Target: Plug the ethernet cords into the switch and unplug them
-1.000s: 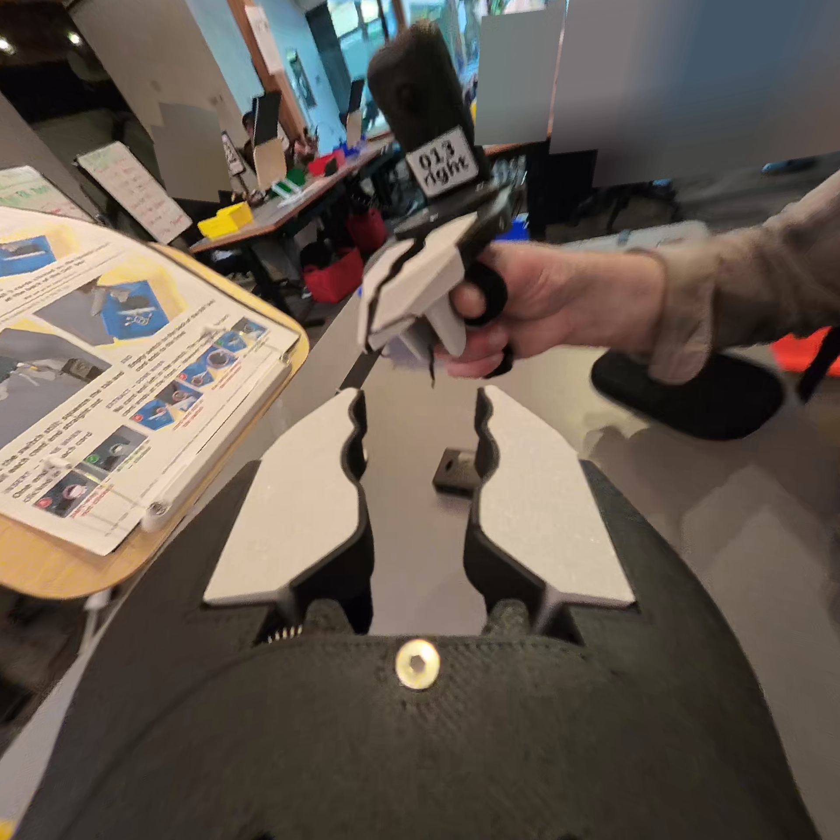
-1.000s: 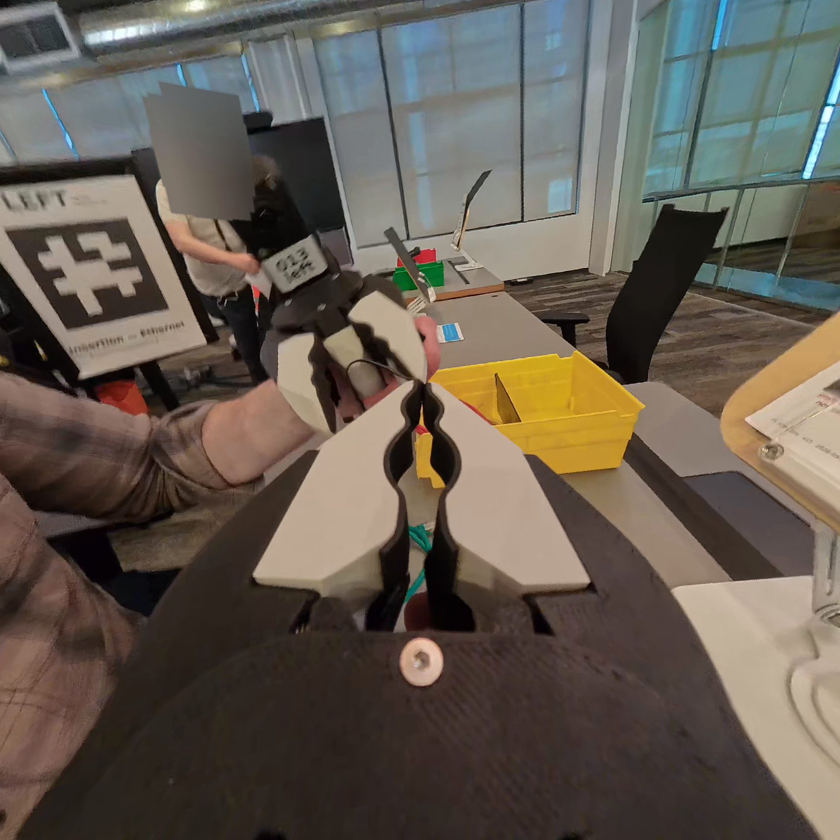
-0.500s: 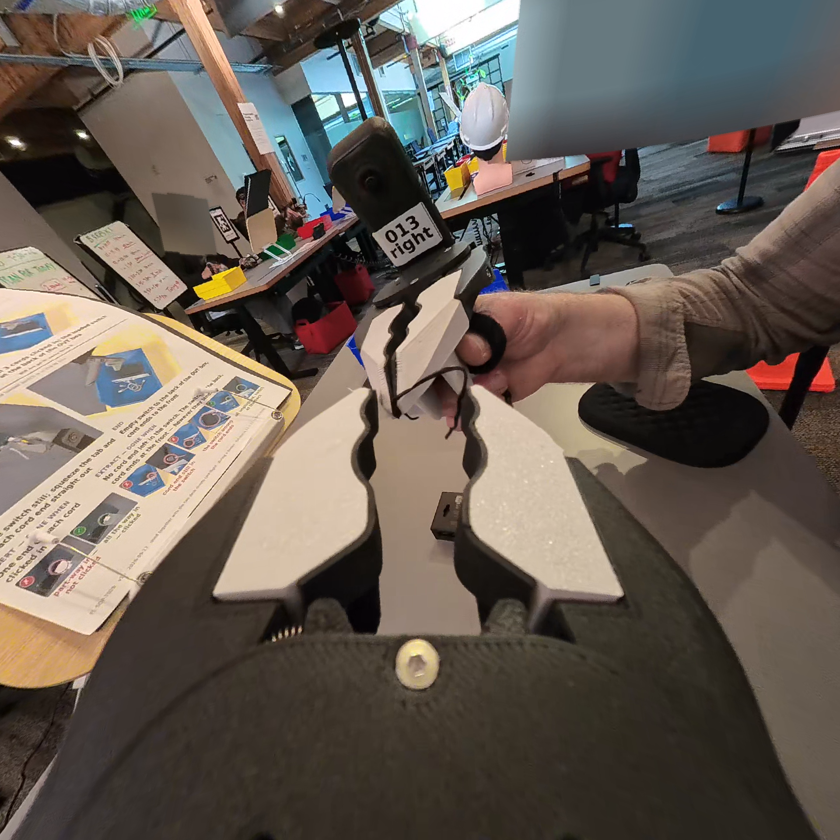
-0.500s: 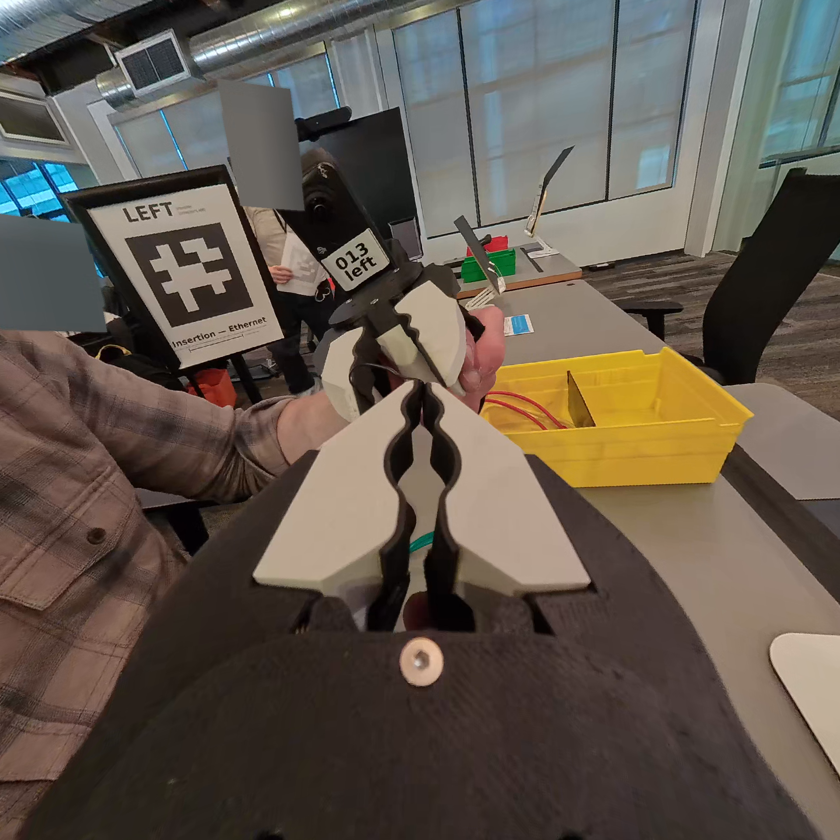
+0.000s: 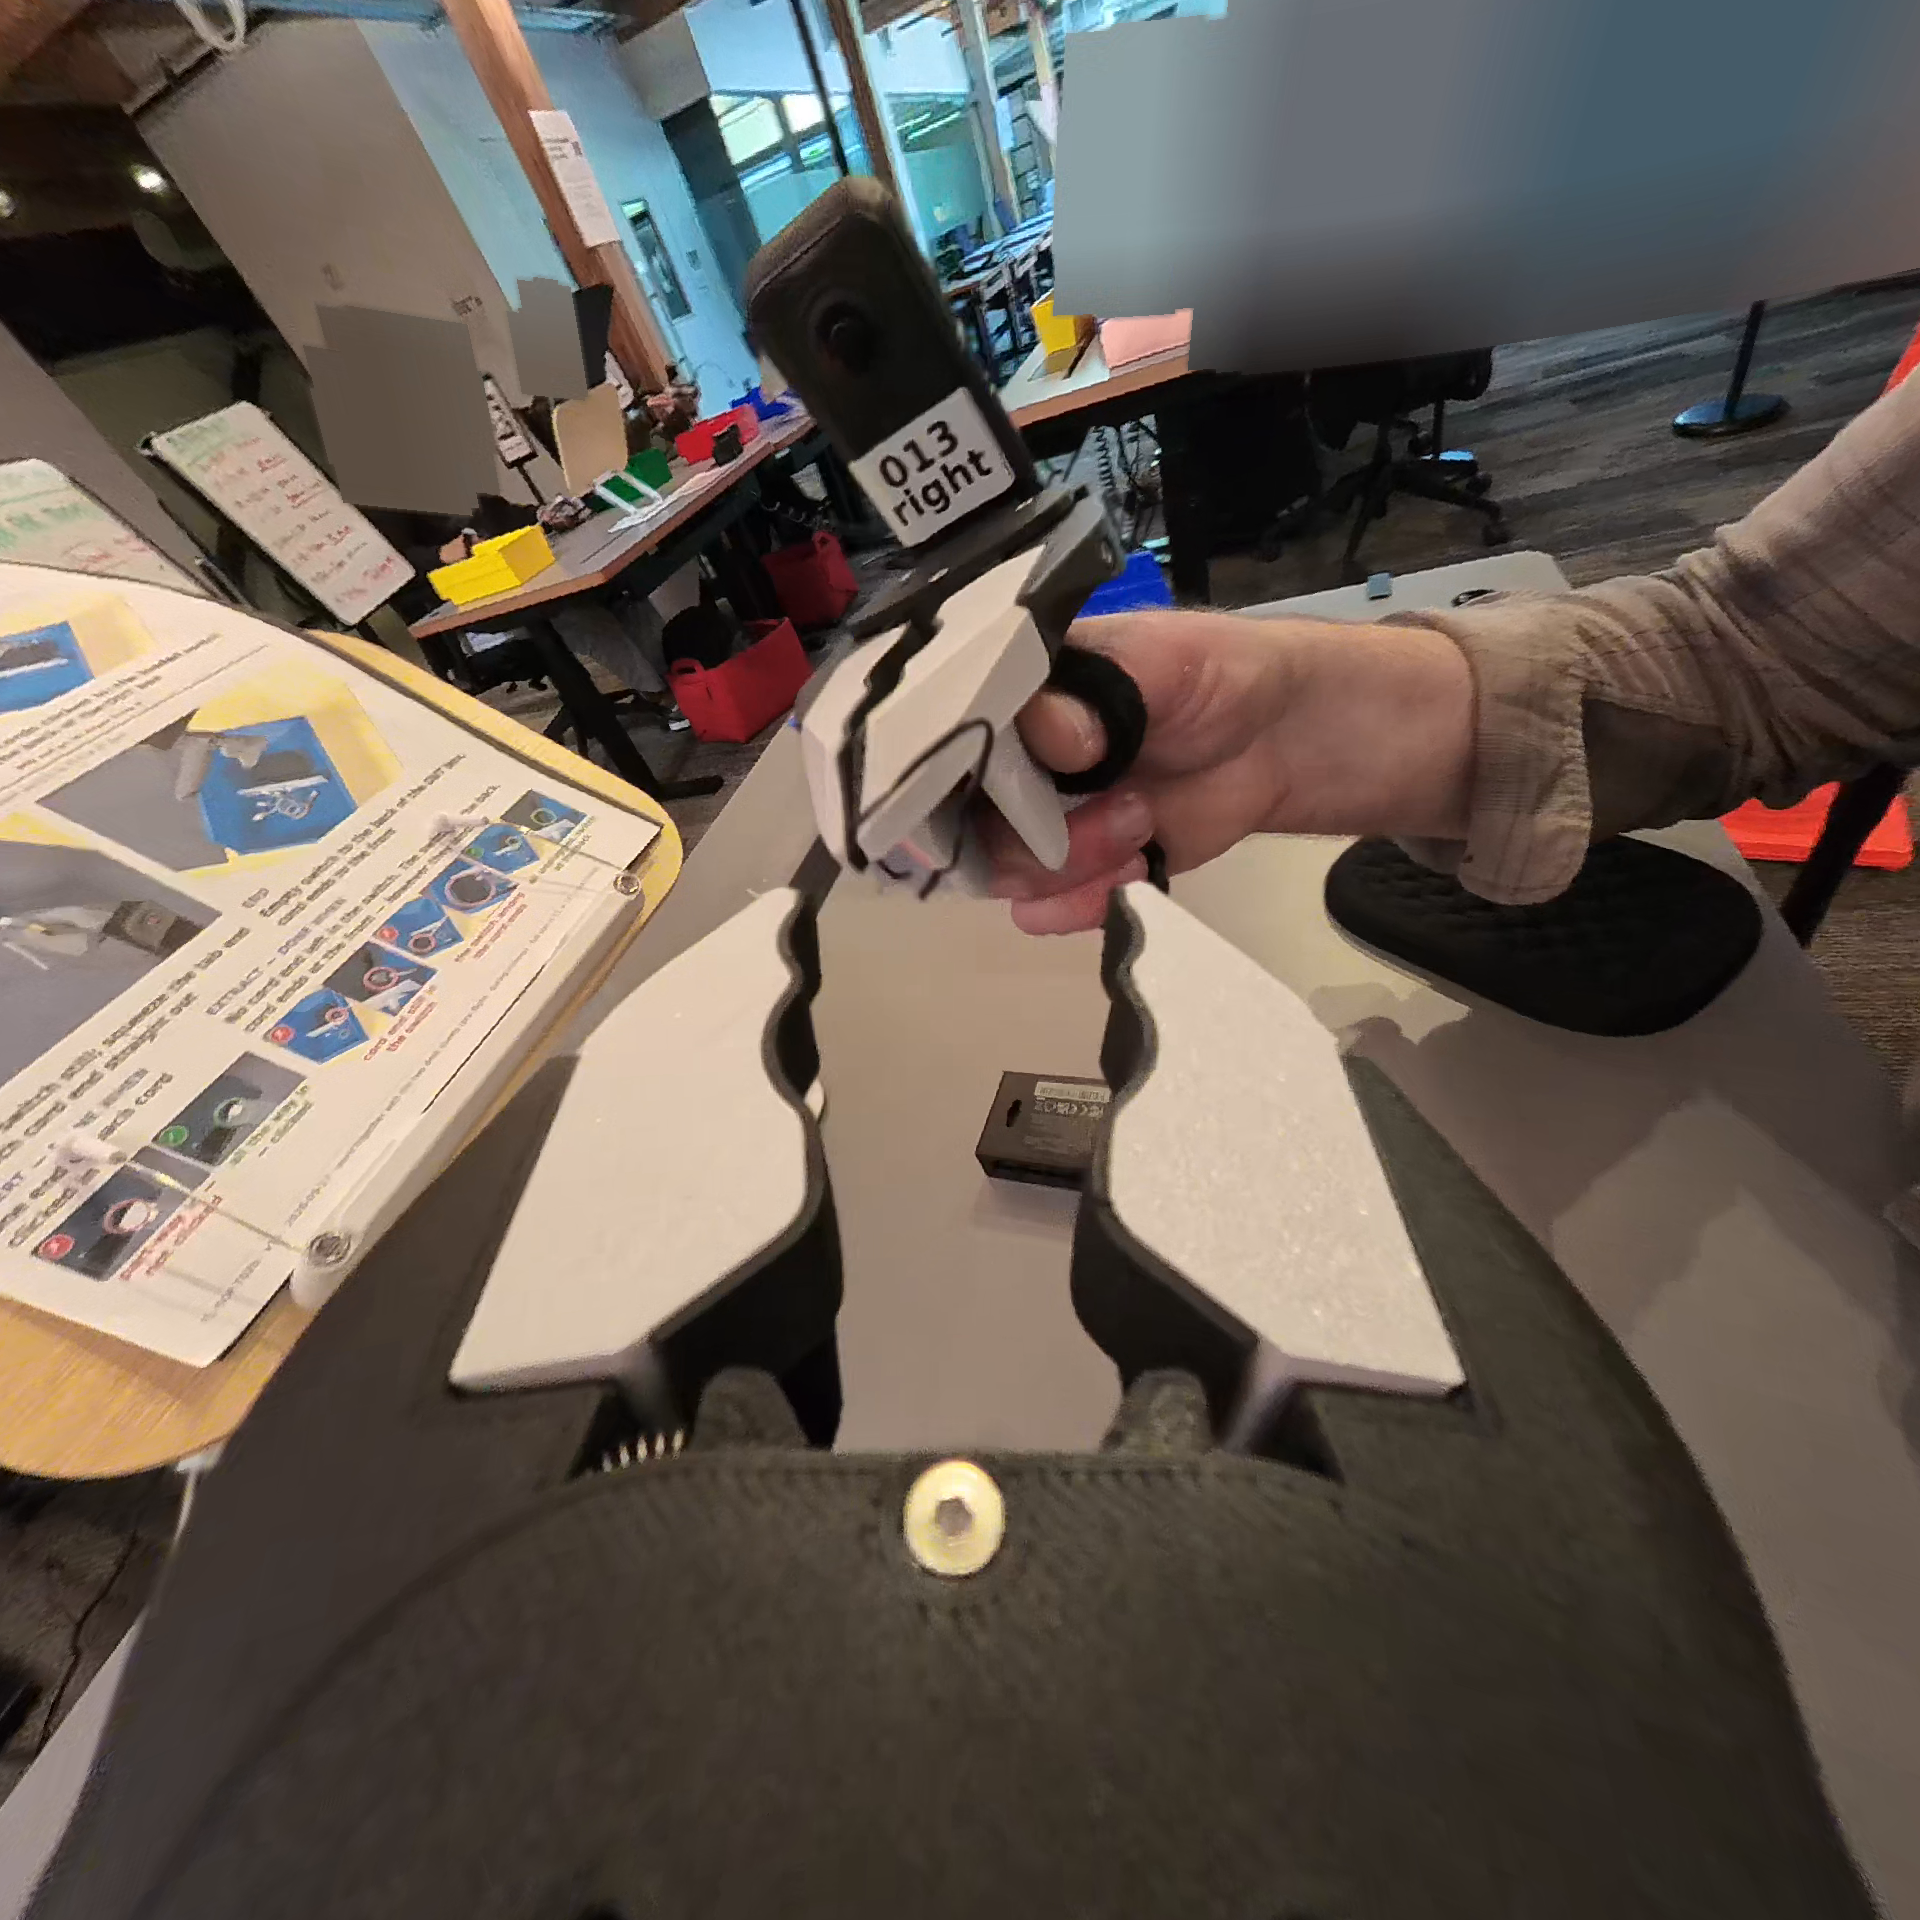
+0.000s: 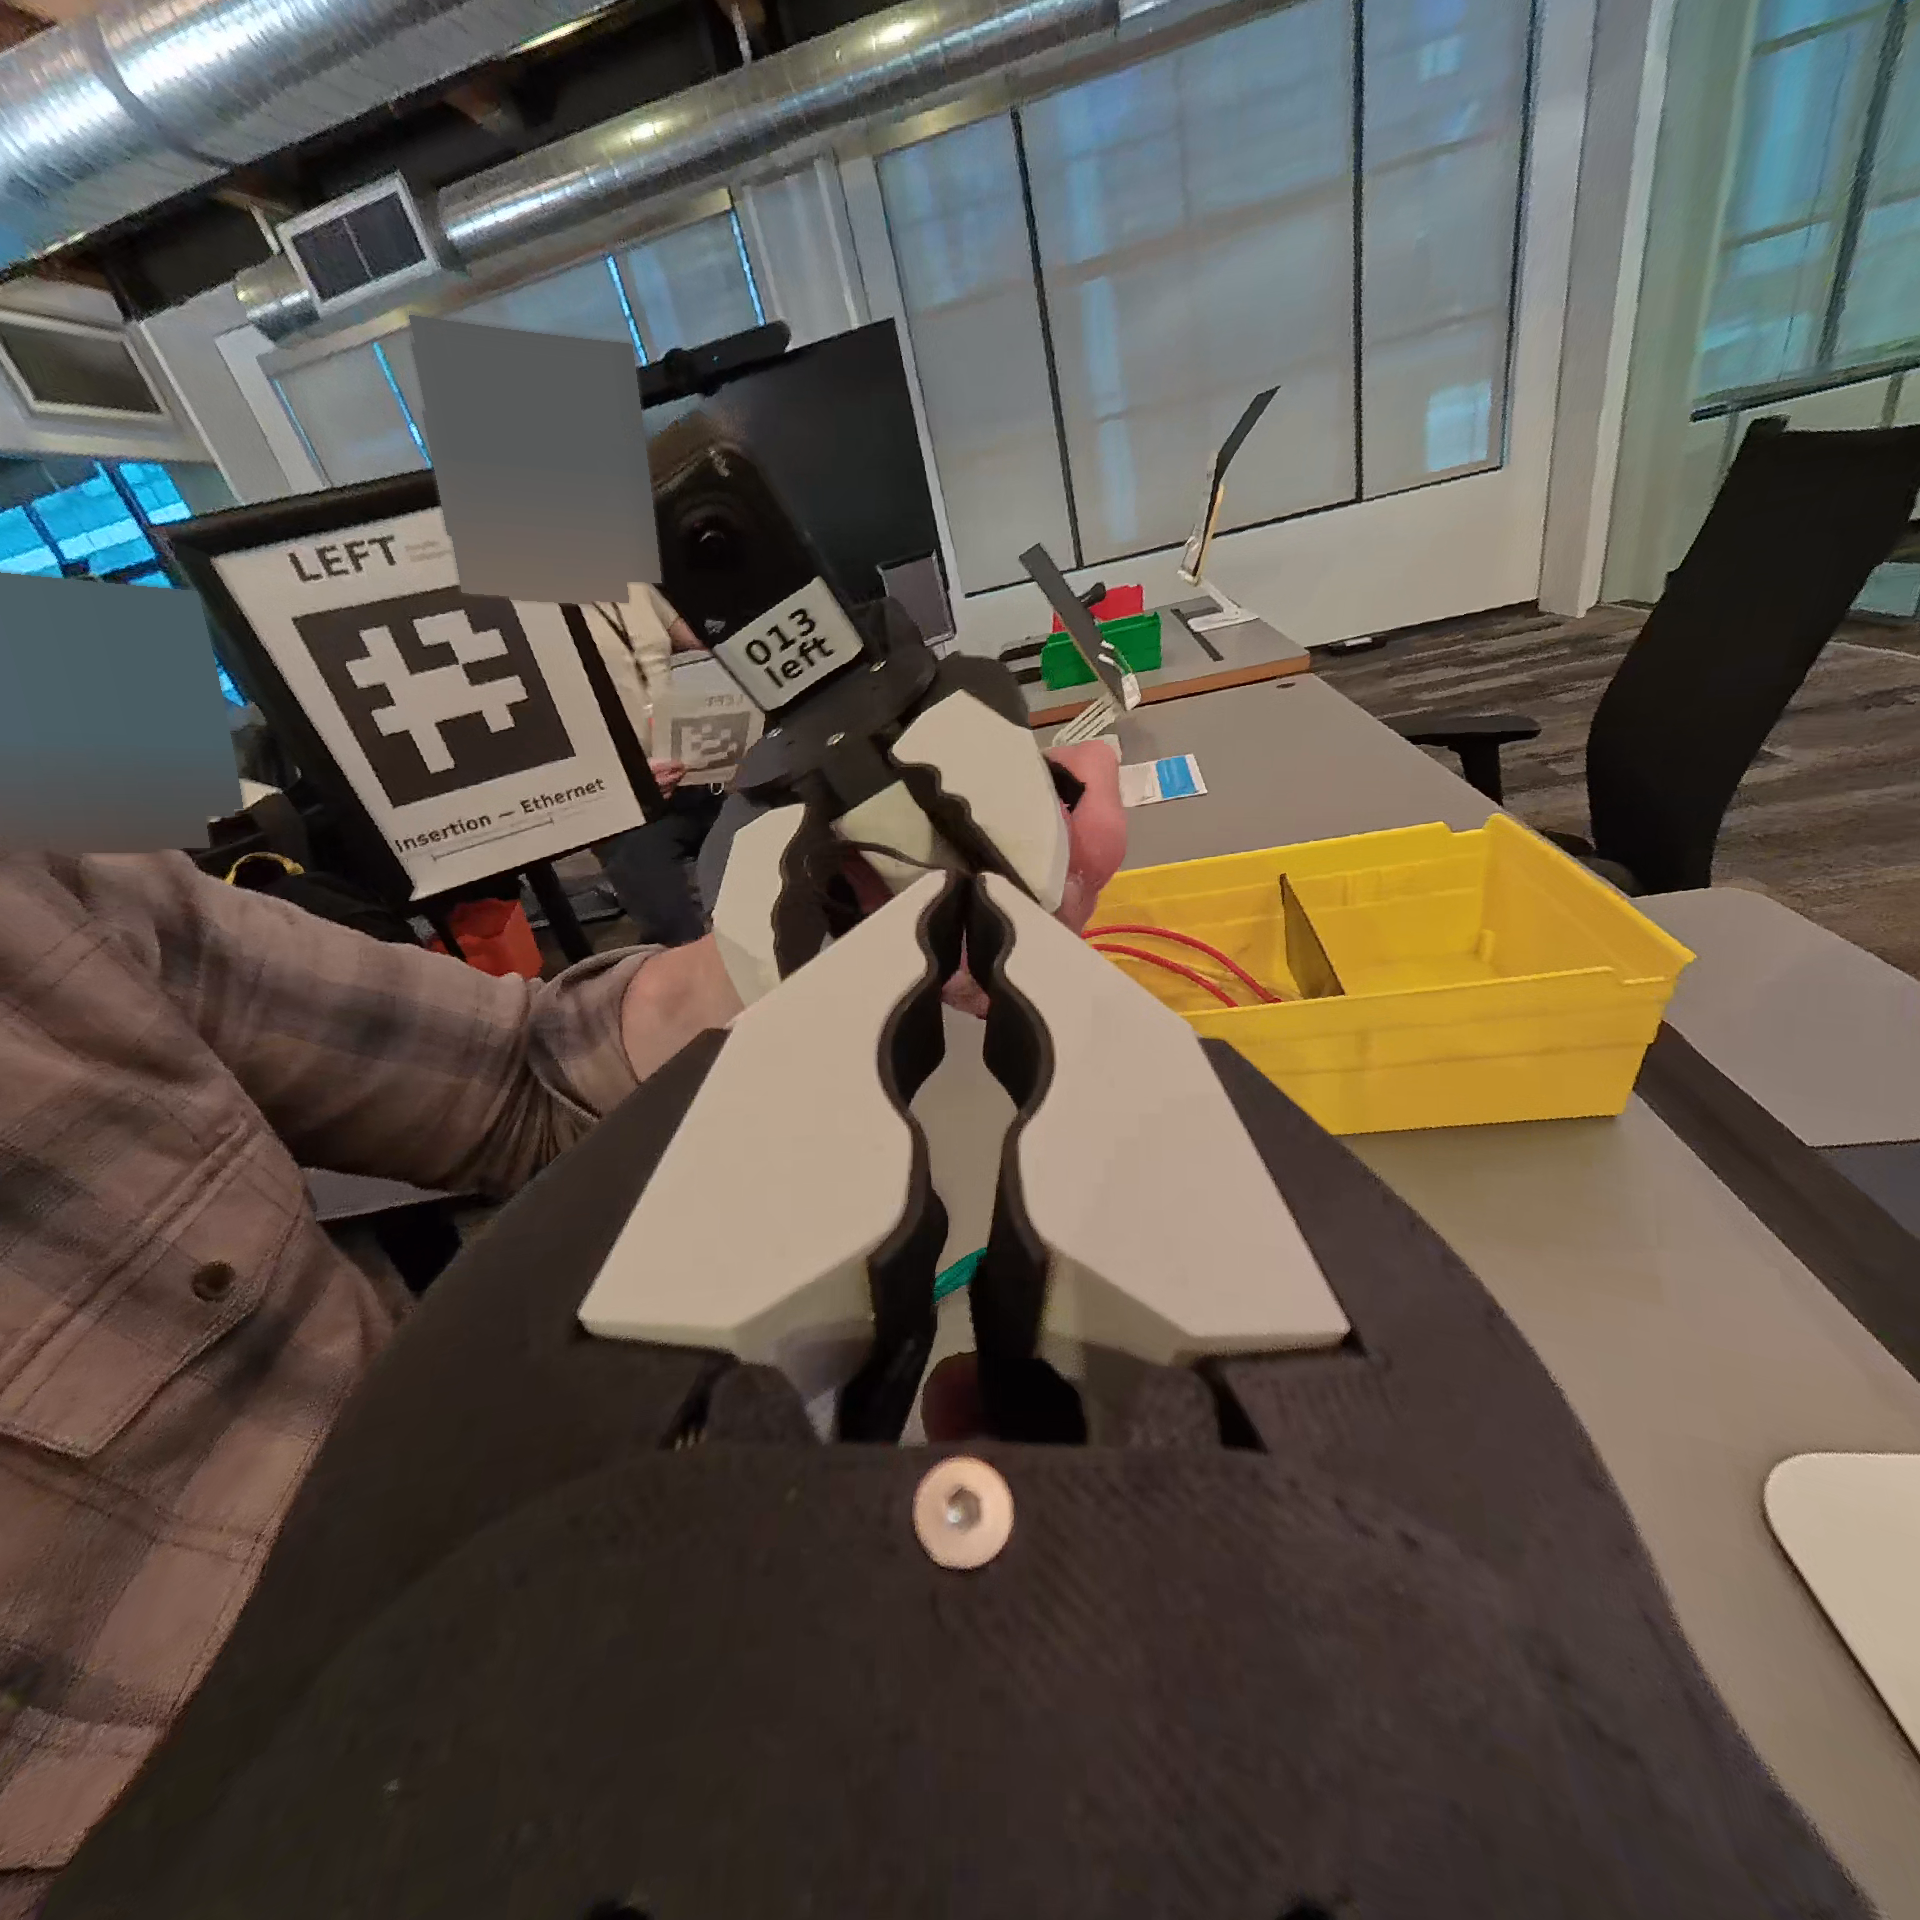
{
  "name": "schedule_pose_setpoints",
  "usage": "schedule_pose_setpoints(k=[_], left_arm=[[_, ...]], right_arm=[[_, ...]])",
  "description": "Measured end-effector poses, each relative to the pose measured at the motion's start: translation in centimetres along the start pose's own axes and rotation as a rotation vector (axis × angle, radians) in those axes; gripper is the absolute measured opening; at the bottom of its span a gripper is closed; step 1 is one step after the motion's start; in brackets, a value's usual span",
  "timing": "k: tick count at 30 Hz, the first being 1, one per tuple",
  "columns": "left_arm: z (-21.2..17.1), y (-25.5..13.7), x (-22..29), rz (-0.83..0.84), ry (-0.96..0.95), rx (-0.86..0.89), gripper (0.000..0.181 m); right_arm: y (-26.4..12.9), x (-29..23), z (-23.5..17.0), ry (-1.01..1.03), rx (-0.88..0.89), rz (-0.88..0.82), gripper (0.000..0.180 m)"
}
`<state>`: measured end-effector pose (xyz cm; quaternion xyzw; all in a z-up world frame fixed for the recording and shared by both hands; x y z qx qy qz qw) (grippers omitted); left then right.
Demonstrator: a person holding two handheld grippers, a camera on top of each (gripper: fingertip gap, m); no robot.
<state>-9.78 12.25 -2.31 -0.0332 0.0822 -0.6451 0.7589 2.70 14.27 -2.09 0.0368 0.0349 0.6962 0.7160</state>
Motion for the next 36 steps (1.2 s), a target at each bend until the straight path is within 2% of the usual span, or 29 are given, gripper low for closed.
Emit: schedule_pose_setpoints(k=[3, 7, 11, 14, 17, 19, 24, 30, 36], left_arm=[[-0.1, -0.1, 0.1, 0.036, -0.039, -0.004, 0.049], [-0.3, 0.9, -0.2, 0.230, -0.013, 0.055, 0.041], [-0.5, 2.0, 0.4, 0.355, 0.130, 0.048, 0.022], [-0.2, 2.3, 0.4, 0.404, 0.131, 0.073, 0.007], [-0.1, 2.2, 0.1, 0.416, 0.103, 0.087, 0.001], [-0.1, 2.1, 0.1, 0.404, 0.085, 0.099, 0.001], [-0.2, 1.8, -0.1, 0.461, 0.096, 0.111, 0.030], [0.3, 2.4, 0.3, 0.528, 0.206, 0.127, 0.003], [0.1, 2.8, 0.7, 0.476, 0.163, 0.089, 0.001]], right_arm=[[-0.8, 0.7, 0.4, -0.018, 0.026, -0.085, 0.000], [-0.5, 0.6, 0.6, -0.070, 0.002, -0.167, 0.000], [-0.2, 0.4, 0.8, -0.110, -0.022, -0.230, 0.000], [0.0, 0.3, 0.9, -0.129, -0.043, -0.248, 0.000], [-0.1, 0.2, 0.9, -0.142, -0.045, -0.258, 0.000], [-0.2, 0.3, 0.9, -0.148, -0.044, -0.269, 0.000], [-0.6, 0.3, 0.8, -0.142, -0.035, -0.277, 0.000], [-0.5, 0.2, 0.9, -0.135, -0.020, -0.273, 0.000], [-0.9, 0.4, 1.0, -0.151, -0.026, -0.302, 0.000]])
Point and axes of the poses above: each gripper's, where its closed fingertips meet, y out along the fingers, z out of its top, x = y × z across the jaws, the point moved 7 cm from there along -y, back along the fingers, and after that the axes turned 13 degrees about -y, right-handed, at the moved point
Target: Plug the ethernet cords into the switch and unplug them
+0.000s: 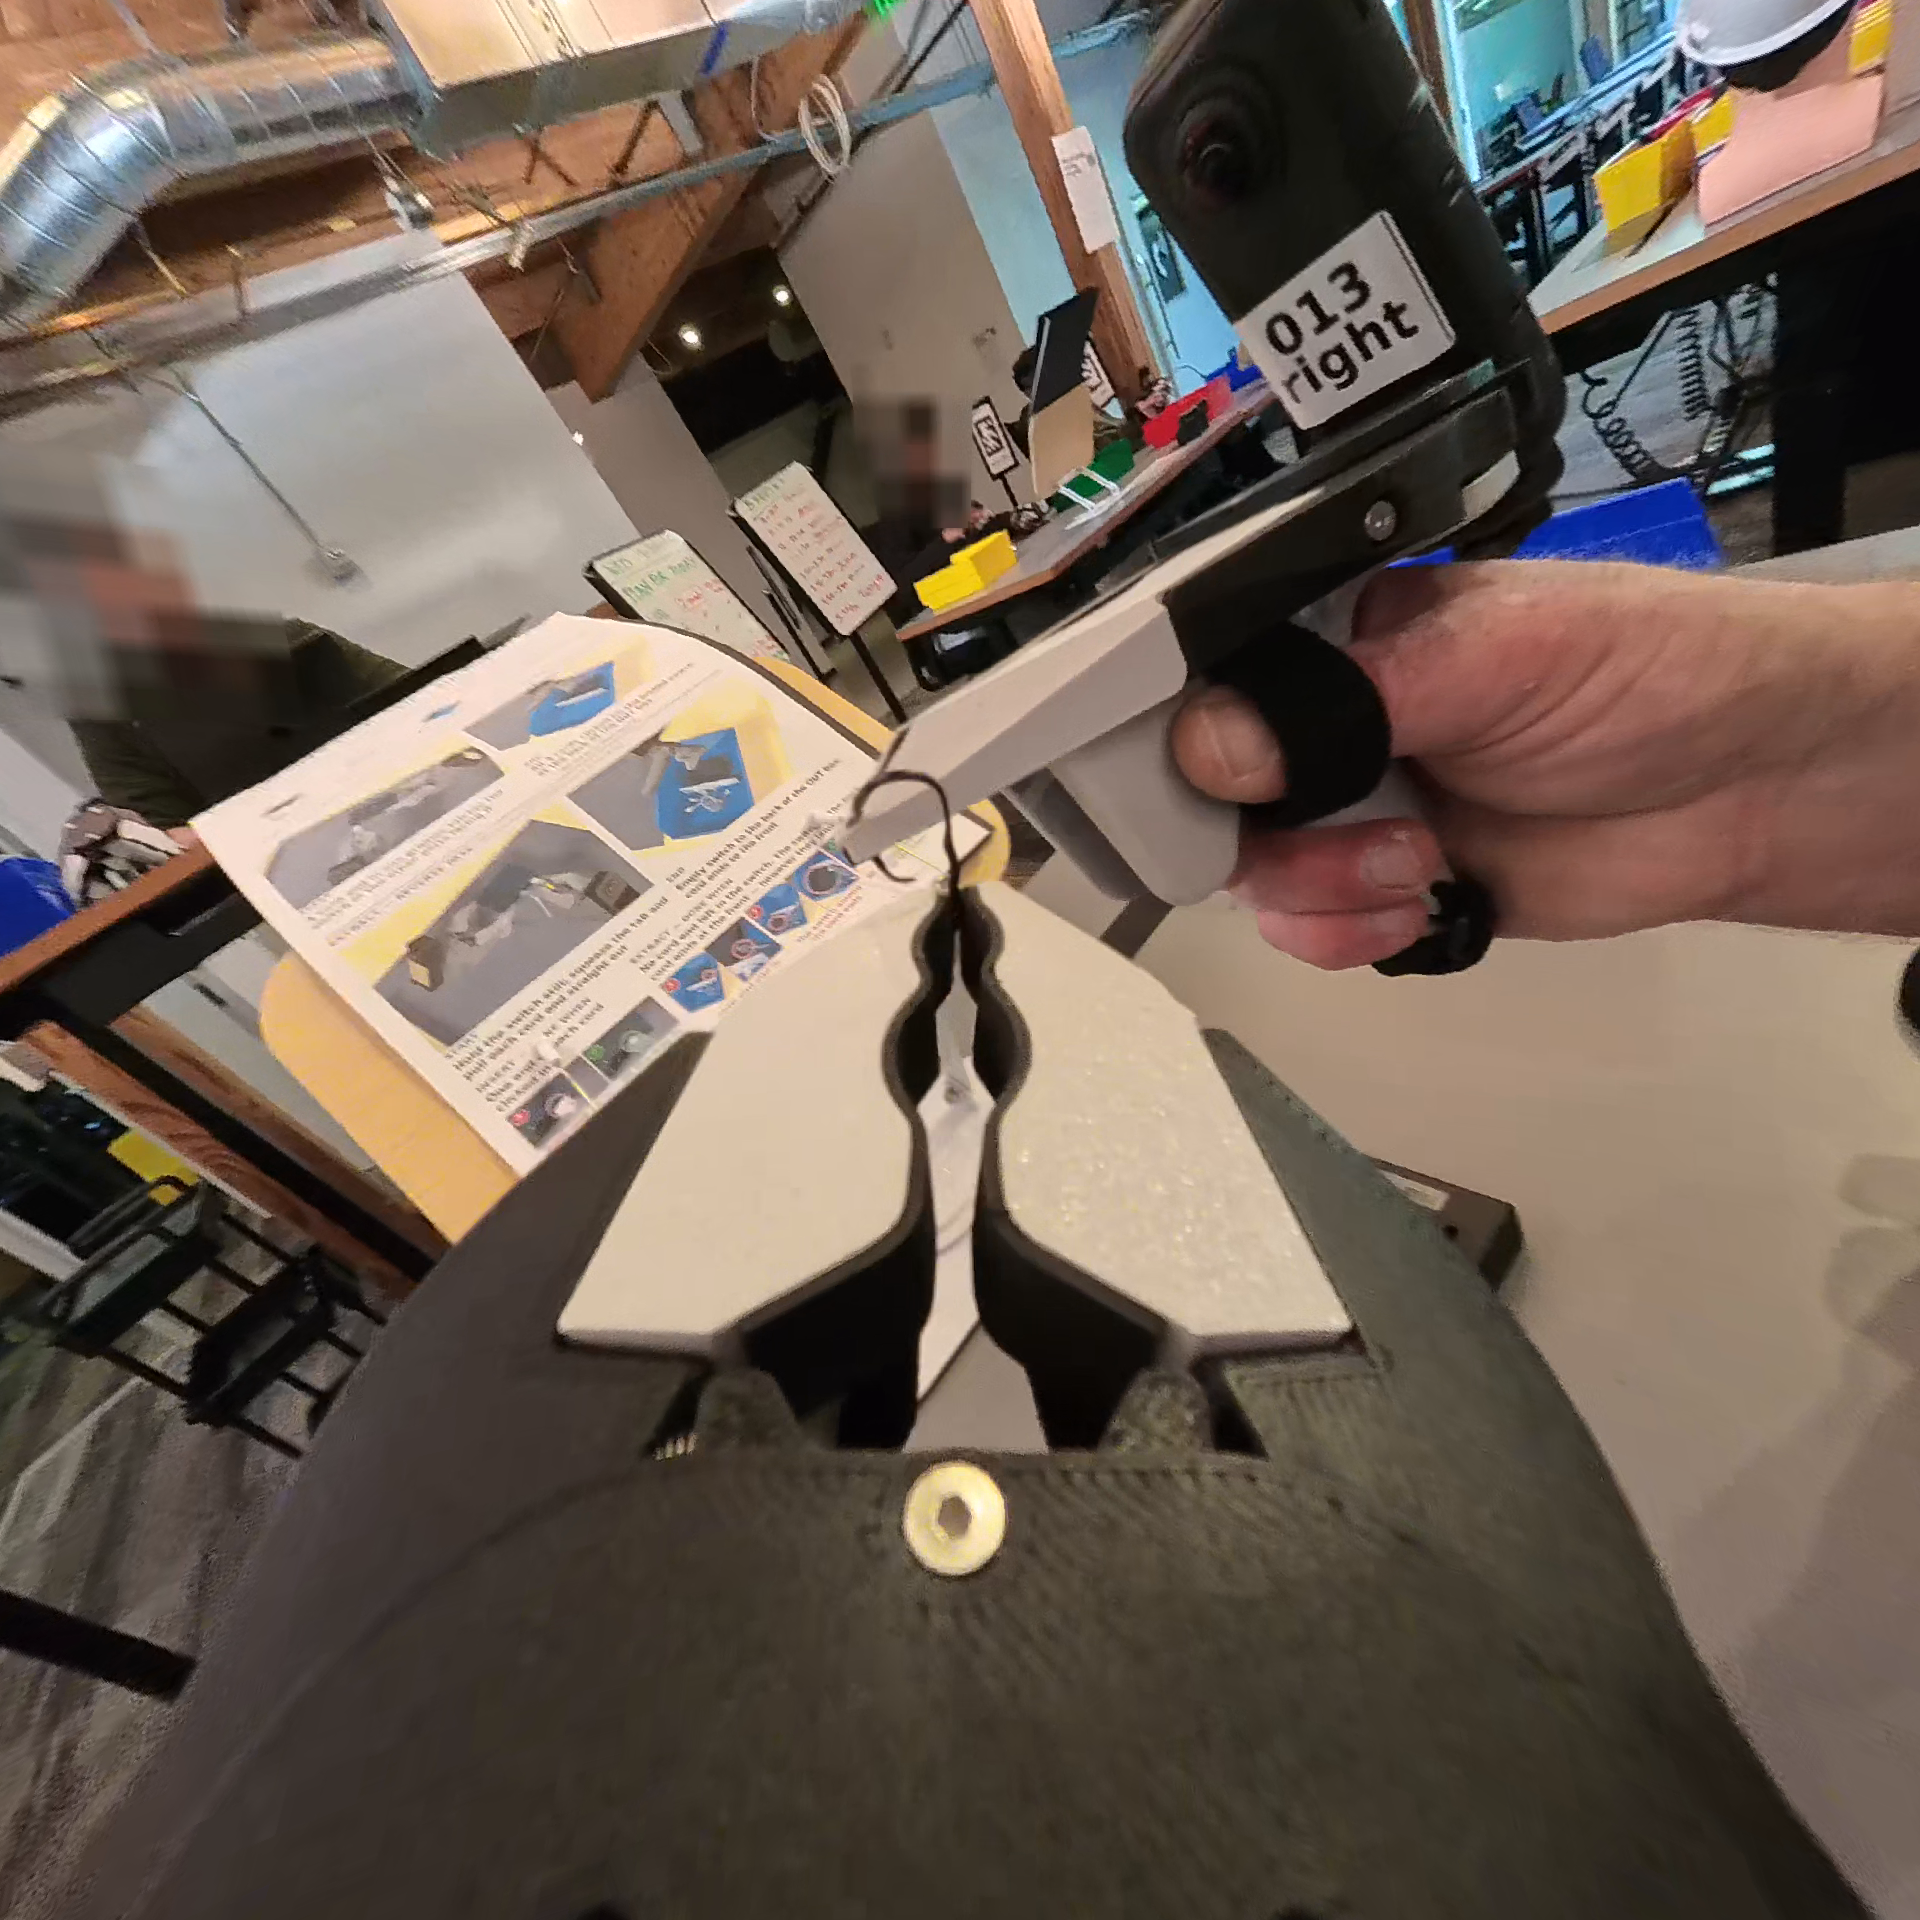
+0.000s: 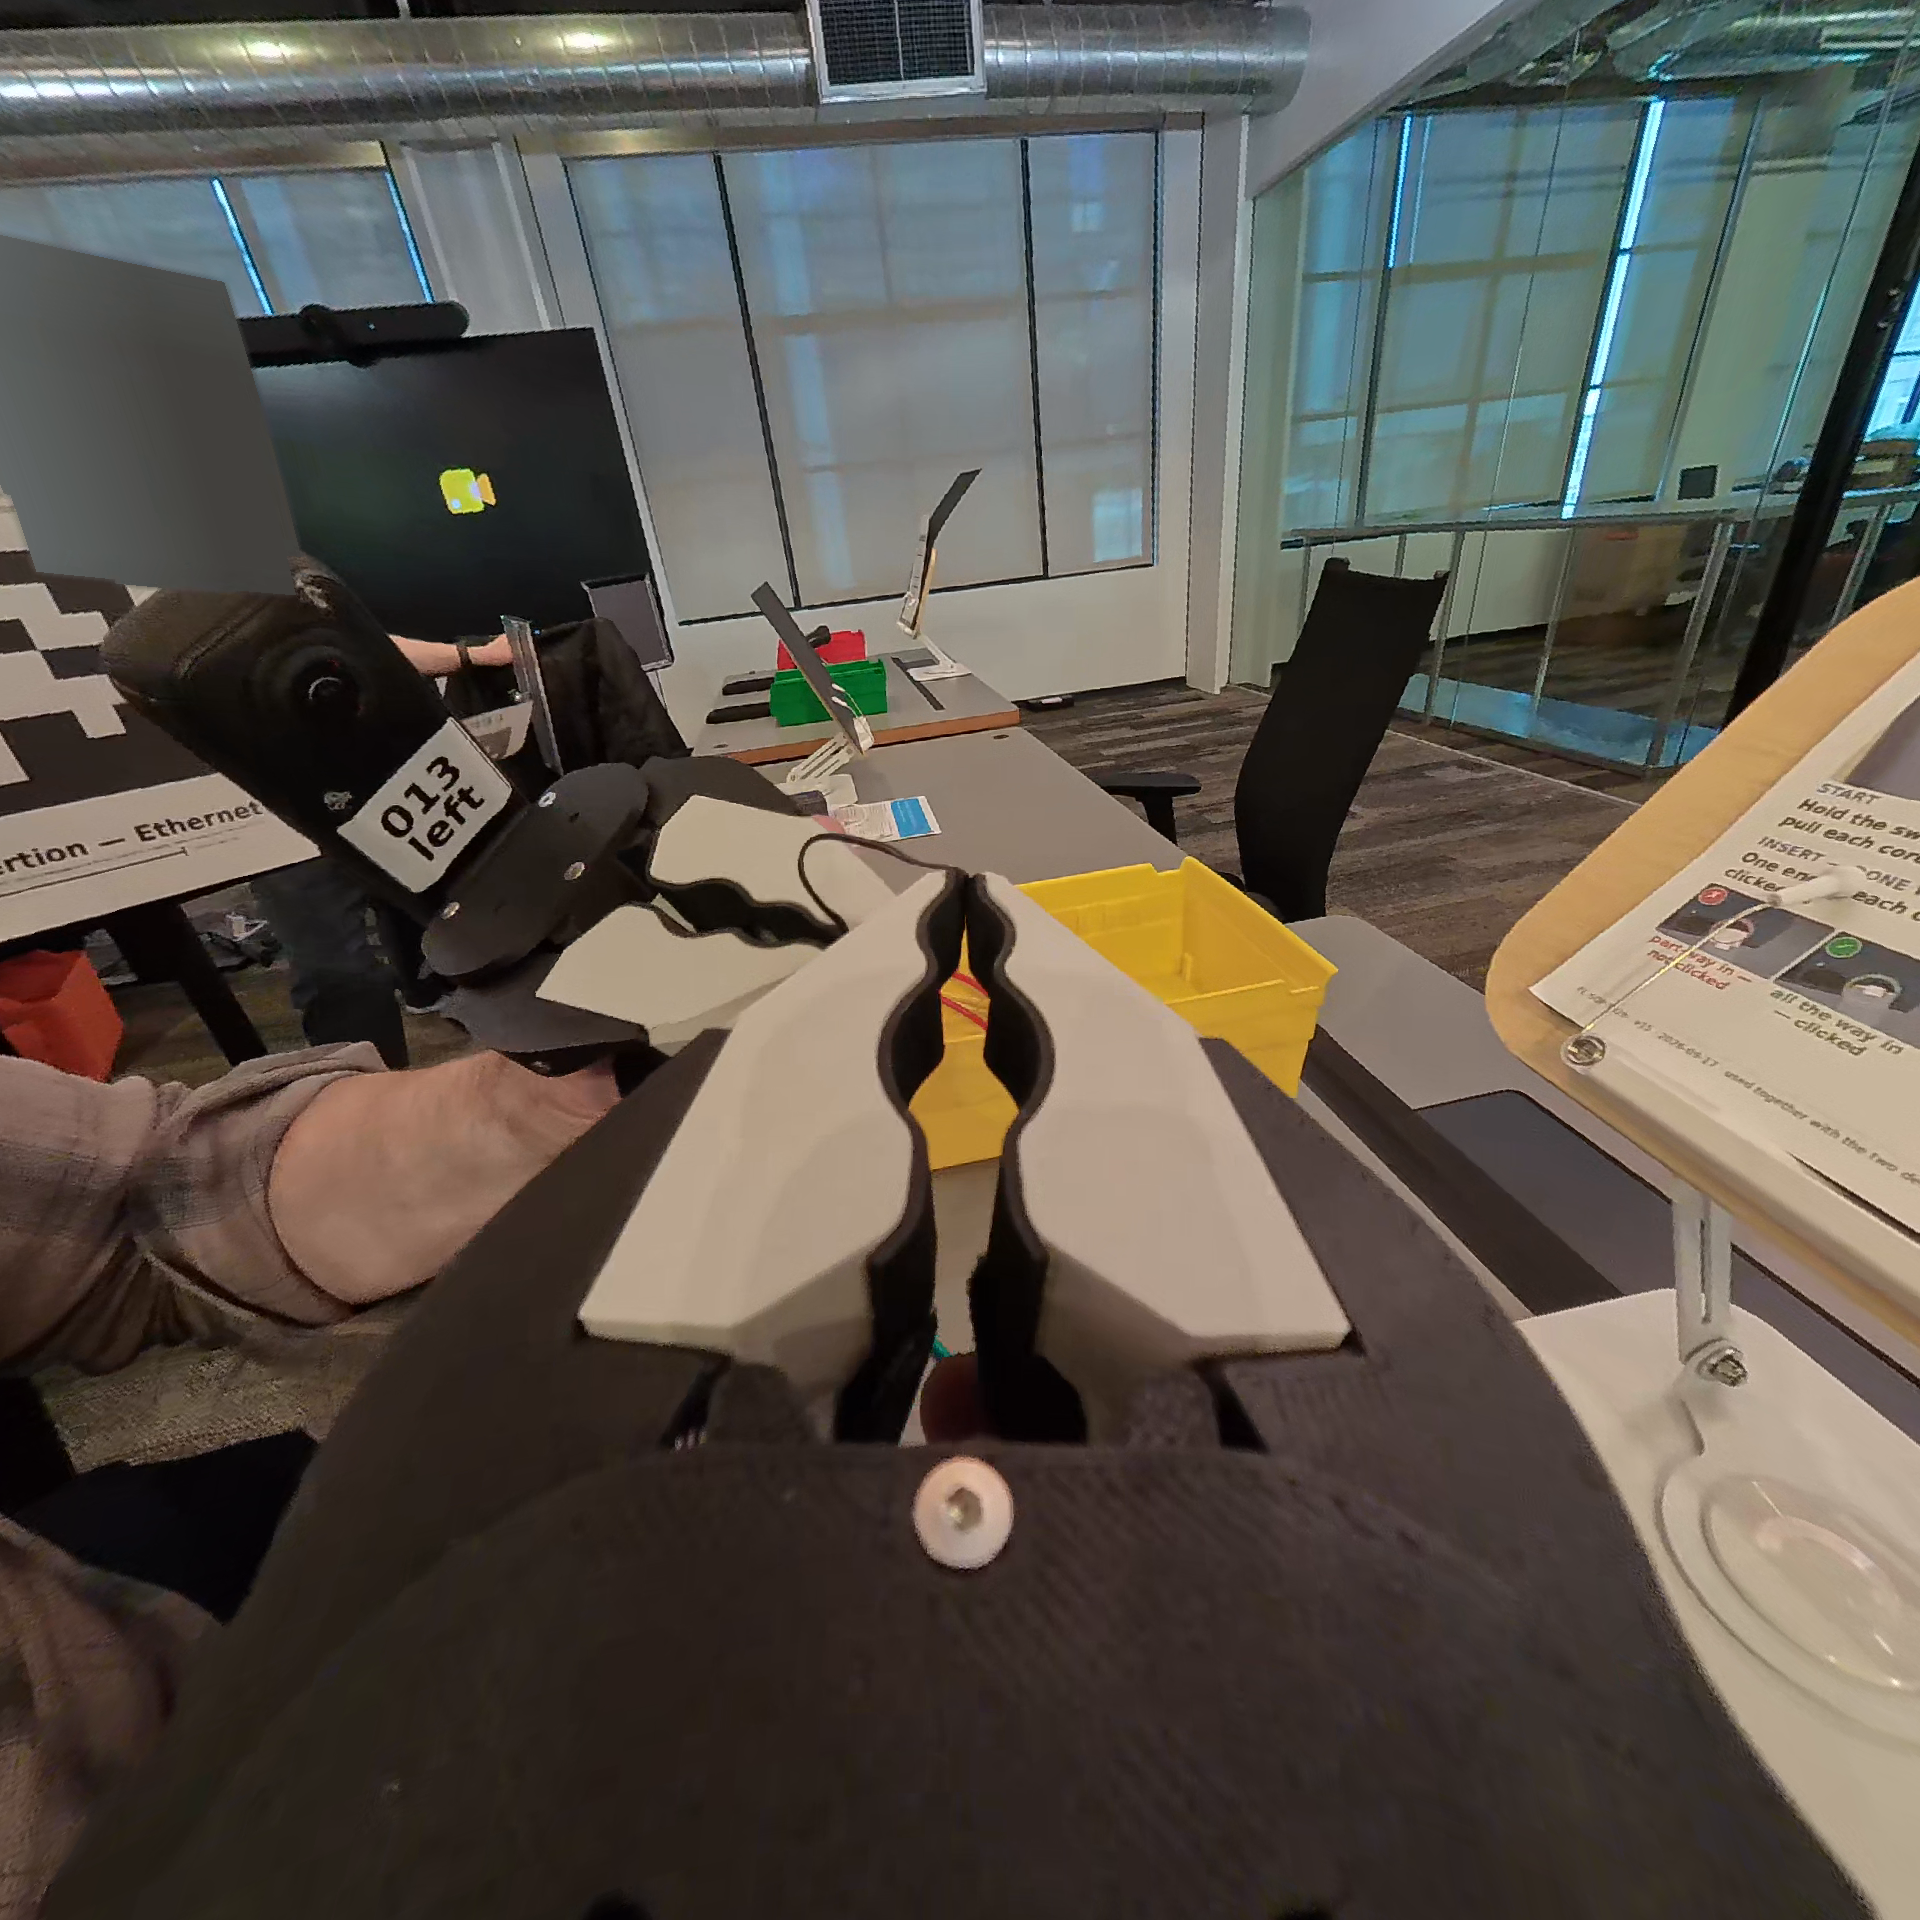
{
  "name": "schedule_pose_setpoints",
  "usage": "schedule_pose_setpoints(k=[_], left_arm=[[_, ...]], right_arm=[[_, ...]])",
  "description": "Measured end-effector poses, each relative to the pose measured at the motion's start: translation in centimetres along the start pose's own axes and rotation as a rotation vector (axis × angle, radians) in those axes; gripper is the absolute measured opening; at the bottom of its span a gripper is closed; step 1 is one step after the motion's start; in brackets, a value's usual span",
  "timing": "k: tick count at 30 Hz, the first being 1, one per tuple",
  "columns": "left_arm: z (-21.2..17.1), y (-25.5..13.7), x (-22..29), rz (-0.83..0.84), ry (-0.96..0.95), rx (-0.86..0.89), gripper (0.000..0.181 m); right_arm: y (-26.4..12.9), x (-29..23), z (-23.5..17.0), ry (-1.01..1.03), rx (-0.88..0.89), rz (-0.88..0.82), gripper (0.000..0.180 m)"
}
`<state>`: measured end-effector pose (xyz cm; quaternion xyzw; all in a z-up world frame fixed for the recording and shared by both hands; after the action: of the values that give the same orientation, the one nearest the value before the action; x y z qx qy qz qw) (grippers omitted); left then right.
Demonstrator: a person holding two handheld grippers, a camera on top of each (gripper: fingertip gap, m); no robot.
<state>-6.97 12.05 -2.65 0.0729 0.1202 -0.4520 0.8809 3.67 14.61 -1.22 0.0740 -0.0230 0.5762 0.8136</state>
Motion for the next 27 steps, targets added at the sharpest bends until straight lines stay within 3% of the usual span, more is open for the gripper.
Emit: schedule_pose_setpoints(k=[6, 9, 12, 15, 22, 27], left_arm=[[-0.5, 0.2, 0.0, -0.093, -0.084, -0.093, 0.001], [-1.0, -0.6, -0.4, -0.116, -0.099, -0.135, 0.042], [-2.1, -3.1, -0.9, -0.136, -0.073, -0.198, 0.049], [-4.9, -5.5, -1.9, -0.159, -0.052, -0.404, 0.051], [-15.7, -8.1, -2.7, -0.244, -0.045, -0.932, 0.060], [-20.1, -7.5, -2.2, -0.318, -0.019, -1.154, 0.064]], right_arm=[[0.1, -0.2, -0.3, 0.013, 0.005, 0.001, 0.000], [-0.1, -0.2, -0.3, 0.012, 0.010, -0.003, 0.000], [-0.5, -0.1, -0.3, 0.004, 0.005, -0.009, 0.000], [-0.9, 0.0, -0.6, 0.004, -0.009, -0.004, 0.000], [-1.1, -0.3, -2.1, 0.022, -0.048, 0.009, 0.000], [-1.1, -0.7, -3.1, 0.030, -0.082, 0.023, 0.000]])
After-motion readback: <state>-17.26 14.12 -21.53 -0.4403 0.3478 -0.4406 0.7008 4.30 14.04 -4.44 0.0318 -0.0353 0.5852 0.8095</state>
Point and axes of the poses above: each gripper's, where its closed fingertips meet, y out along the fingers, z out of its top, x = y × z across the jaws, the point moved 7 cm from there along -y, back along the fingers, and after that the axes turned 13 degrees about -y, right-handed, at the moved point
